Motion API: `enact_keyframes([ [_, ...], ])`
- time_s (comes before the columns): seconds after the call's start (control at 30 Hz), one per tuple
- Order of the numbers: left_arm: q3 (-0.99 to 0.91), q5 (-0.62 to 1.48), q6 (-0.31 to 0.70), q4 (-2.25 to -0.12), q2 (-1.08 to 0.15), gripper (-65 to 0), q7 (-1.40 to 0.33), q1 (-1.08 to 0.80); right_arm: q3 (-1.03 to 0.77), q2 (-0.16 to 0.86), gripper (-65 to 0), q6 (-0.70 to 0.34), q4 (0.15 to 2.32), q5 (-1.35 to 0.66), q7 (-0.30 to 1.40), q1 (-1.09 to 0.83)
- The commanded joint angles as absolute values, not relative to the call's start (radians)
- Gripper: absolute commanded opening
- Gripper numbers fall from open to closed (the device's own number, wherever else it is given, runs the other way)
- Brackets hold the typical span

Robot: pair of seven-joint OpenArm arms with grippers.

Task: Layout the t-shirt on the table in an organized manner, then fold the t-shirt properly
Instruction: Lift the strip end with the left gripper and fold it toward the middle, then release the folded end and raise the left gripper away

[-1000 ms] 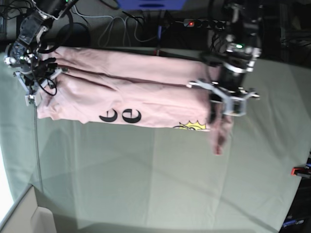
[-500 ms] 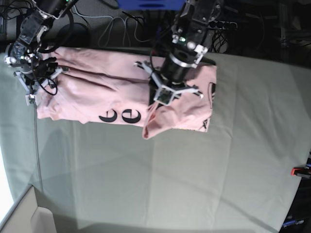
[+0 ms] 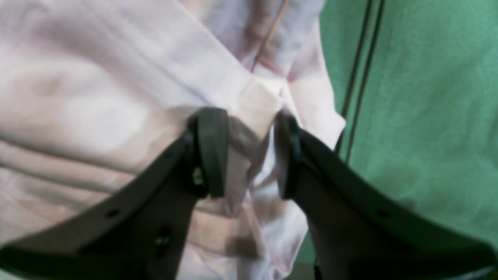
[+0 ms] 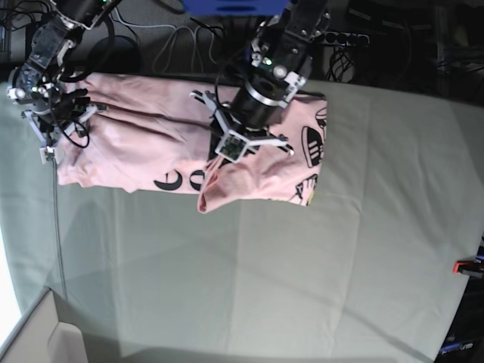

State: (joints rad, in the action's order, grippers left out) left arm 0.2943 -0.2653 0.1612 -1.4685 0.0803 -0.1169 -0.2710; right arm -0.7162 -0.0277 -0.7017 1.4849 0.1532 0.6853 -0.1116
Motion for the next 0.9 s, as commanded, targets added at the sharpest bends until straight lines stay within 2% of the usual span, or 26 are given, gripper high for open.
enact_keyframes([
  [0.0, 0.298, -0.260, 0.163, -1.484, 0.088, -58.5, -0.087, -0.269, -0.717, -0.016, -43.8, -0.698, 1.503, 0.147, 0.673, -0.105],
  [0.07, 0.298, -0.260, 0.163, -1.484, 0.087, -53.5, -0.087, -0.274, -0.717, -0.016, -43.8, -0.698, 1.503, 0.147, 0.673, -0.105],
  [0.2, 0.298, -0.259, 0.171, -1.492, 0.084, -32.7, -0.087, -0.282, -0.716, -0.016, -43.8, -0.698, 1.503, 0.147, 0.673, -0.105],
  [0.27, 0.298, -0.251, 0.174, -1.512, 0.084, -30.9, -0.076, -0.303, -0.716, -0.016, -43.8, -0.698, 1.503, 0.147, 0.671, -0.105],
  [0.43, 0.289, -0.248, 0.165, -1.659, 0.084, -34.7, -0.079, -0.326, -0.716, -0.016, -43.8, -0.698, 1.503, 0.147, 0.671, -0.105],
  [0.53, 0.246, -0.249, 0.165, -1.698, 0.074, -39.9, -0.085, -0.326, -0.716, -0.016, -43.8, -0.698, 1.503, 0.147, 0.673, -0.102],
  [0.77, 0.128, -0.249, 0.165, -1.552, 0.065, -57.9, -0.085, -0.317, -0.717, -0.016, -43.8, -0.698, 1.503, 0.147, 0.671, -0.097],
  [0.87, 0.140, -0.249, 0.176, -1.474, 0.065, -62.9, -0.084, -0.312, -0.717, -0.016, -43.9, -0.698, 1.503, 0.147, 0.667, -0.097],
])
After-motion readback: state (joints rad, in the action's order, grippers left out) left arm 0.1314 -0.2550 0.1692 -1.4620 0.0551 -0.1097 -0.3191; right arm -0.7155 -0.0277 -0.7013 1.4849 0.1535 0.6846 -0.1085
